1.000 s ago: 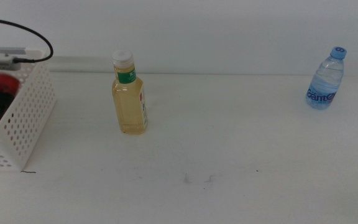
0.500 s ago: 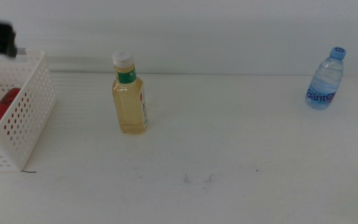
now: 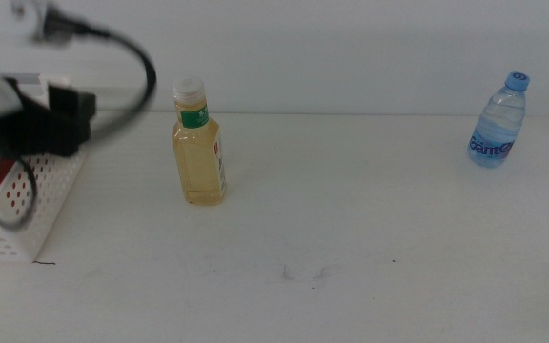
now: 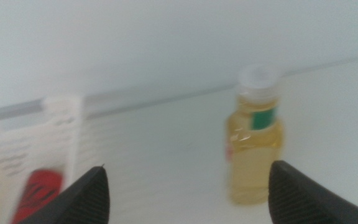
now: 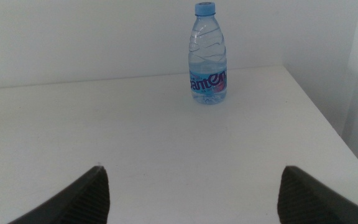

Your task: Use arms to grab the bottles and put them into the dustbin to the left of the table.

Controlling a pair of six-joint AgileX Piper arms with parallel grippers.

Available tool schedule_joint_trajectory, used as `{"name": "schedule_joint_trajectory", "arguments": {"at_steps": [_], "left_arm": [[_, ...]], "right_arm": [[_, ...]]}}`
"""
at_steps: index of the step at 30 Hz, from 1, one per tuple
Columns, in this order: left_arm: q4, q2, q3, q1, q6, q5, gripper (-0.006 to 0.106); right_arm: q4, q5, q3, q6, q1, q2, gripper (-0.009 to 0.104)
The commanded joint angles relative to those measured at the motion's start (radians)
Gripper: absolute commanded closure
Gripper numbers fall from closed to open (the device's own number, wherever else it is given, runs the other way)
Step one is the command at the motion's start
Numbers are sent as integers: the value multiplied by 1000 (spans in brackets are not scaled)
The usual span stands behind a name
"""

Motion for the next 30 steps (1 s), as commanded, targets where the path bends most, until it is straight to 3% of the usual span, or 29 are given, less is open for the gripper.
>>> {"name": "schedule_joint_trajectory", "arguments": {"at_steps": [1,7,19,22,27,30], "left_arm": [[44,-45,134,-21,-83,-215,18],[38,-47,387,-19,-127,-534,22],[39,-34,447,-19,-127,-546,22],[-100,-34,449,-19,-116,-566,22],[-314,-33,521,-34,204,-717,15],[-441,-13,577,-76,256,-785,8]], "right_arm": [[-13,-7,4,-4,-7,-3,7],[-13,-7,4,-4,-7,-3,7],[-13,-7,4,-4,-7,-3,7],[-13,-7,4,-4,-7,-3,7],[-13,-7,4,-4,-7,-3,7],[-13,-7,4,-4,-7,-3,7]]}}
